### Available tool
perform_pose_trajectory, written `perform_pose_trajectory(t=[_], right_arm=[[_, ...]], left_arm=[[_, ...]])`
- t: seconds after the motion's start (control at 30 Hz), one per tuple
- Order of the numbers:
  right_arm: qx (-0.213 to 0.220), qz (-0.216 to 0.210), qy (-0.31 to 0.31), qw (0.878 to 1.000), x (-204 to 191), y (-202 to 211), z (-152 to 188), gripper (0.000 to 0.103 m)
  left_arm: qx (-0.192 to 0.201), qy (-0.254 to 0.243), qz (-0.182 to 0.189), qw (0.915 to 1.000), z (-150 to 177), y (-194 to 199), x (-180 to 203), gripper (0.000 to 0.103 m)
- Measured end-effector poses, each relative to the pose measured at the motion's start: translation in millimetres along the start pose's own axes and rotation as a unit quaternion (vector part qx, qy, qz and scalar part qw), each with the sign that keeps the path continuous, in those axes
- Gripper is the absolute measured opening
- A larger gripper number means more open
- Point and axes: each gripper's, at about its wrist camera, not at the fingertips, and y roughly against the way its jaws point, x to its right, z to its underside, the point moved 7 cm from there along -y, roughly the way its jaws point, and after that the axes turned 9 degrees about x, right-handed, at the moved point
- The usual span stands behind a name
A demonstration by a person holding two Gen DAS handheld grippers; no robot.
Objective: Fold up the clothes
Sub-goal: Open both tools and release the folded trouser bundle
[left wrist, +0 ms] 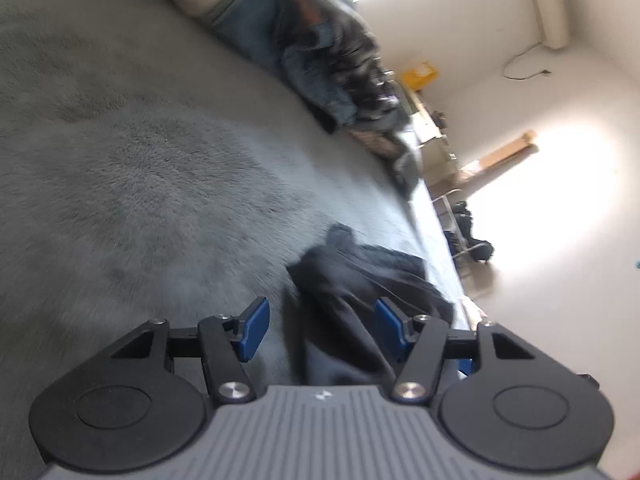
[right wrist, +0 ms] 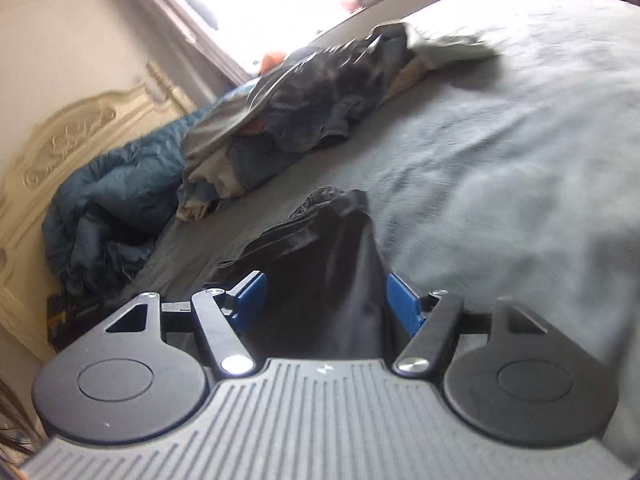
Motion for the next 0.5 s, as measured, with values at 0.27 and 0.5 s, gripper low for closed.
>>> perform_pose_trajectory(t=[0.27, 0.5], right_arm=[[-0.053, -0.012, 0.023, 0.998, 11, -61, -12, 0.067], [-0.077, -0.048, 0.022, 0.996, 13, -85, -13, 0.067]], left_arm=[[-0.005, -0.072, 0.030, 0.9970, 0, -30, 13, 0.056], [-0.008, -0.139, 0.055, 0.9888, 2, -50, 26, 0.042]])
